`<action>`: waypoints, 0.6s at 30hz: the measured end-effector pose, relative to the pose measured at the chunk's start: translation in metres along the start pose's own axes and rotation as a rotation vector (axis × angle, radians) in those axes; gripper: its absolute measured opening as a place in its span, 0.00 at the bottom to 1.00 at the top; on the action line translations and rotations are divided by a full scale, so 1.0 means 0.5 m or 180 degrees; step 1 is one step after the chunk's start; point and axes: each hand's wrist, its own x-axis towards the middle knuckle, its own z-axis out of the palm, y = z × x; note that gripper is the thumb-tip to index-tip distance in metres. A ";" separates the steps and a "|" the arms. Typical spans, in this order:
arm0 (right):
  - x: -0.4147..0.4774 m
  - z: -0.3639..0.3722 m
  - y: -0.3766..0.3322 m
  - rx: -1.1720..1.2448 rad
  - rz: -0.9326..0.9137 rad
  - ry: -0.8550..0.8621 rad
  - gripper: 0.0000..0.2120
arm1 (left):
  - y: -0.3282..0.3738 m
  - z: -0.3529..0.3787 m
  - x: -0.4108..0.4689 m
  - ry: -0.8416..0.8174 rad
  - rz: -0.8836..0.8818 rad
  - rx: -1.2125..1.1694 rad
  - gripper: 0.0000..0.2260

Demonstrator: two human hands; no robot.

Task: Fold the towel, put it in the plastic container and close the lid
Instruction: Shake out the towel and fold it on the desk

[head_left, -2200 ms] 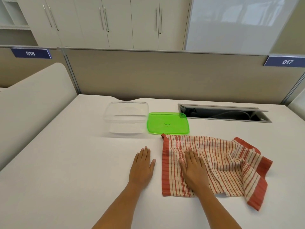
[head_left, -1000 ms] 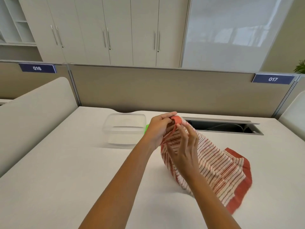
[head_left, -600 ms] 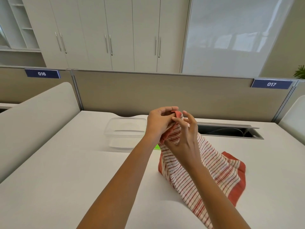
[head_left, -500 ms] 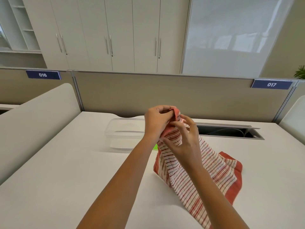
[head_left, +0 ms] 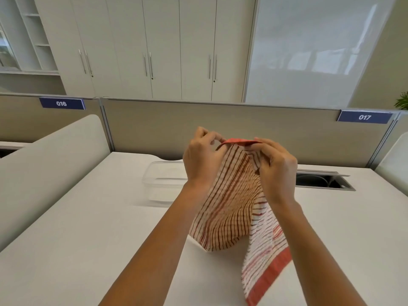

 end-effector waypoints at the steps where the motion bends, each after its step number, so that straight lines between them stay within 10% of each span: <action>1: 0.012 -0.006 -0.003 0.0002 -0.0083 0.0022 0.07 | -0.002 0.000 0.002 -0.0046 0.0049 -0.0014 0.07; 18: 0.167 -0.189 0.086 0.0567 0.0592 0.1475 0.10 | -0.215 -0.073 0.020 -0.0755 -0.1201 0.0051 0.08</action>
